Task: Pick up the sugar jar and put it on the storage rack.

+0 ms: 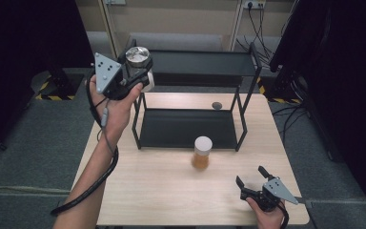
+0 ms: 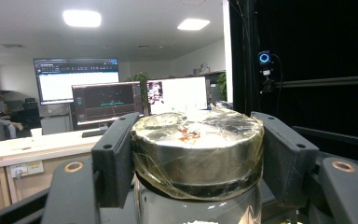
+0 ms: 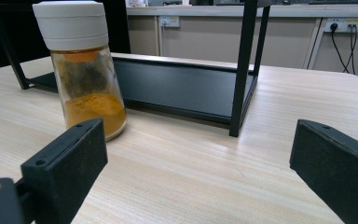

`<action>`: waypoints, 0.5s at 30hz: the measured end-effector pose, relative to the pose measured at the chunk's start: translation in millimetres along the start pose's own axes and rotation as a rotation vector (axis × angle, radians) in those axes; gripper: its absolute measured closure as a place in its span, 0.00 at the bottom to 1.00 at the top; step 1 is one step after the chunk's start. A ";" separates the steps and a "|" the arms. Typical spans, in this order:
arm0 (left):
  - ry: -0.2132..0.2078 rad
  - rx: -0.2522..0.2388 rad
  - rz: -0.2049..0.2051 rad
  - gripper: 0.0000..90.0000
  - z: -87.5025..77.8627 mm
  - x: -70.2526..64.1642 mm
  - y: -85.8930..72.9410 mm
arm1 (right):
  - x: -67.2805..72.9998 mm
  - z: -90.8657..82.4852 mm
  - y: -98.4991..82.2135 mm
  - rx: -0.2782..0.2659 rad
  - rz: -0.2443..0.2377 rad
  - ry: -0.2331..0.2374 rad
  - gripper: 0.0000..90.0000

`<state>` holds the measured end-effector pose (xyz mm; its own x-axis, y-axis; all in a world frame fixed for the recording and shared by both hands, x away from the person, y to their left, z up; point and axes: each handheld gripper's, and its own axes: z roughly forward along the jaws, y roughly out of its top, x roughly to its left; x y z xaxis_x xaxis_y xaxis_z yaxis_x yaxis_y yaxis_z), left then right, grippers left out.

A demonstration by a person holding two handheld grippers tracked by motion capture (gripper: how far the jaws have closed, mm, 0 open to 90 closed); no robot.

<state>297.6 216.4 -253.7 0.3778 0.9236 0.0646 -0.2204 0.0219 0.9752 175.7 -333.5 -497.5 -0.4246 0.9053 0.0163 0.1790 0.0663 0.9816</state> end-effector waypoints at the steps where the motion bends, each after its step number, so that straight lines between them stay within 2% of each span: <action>1: 0.000 0.000 0.000 0.39 0.0 0.0 0.0 | 0.0 0.0 0.0 0.000 0.000 0.000 0.05; 2: 0.004 0.003 0.009 0.39 1.5 -0.2 1.0 | 0.0 0.0 -0.1 -0.001 0.001 0.000 0.05; 8: 0.016 0.007 0.004 0.39 12.5 0.9 4.4 | 0.1 0.2 0.3 0.001 -0.002 0.000 0.05; 15: 0.011 0.001 -0.015 0.39 24.1 4.0 7.9 | -0.6 0.5 0.5 0.003 -0.003 0.004 0.05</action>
<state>319.0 211.1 -240.6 0.3715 0.9272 0.0481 -0.2144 0.0353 0.9761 176.5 -333.9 -497.0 -0.4287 0.9033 0.0145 0.1803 0.0698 0.9811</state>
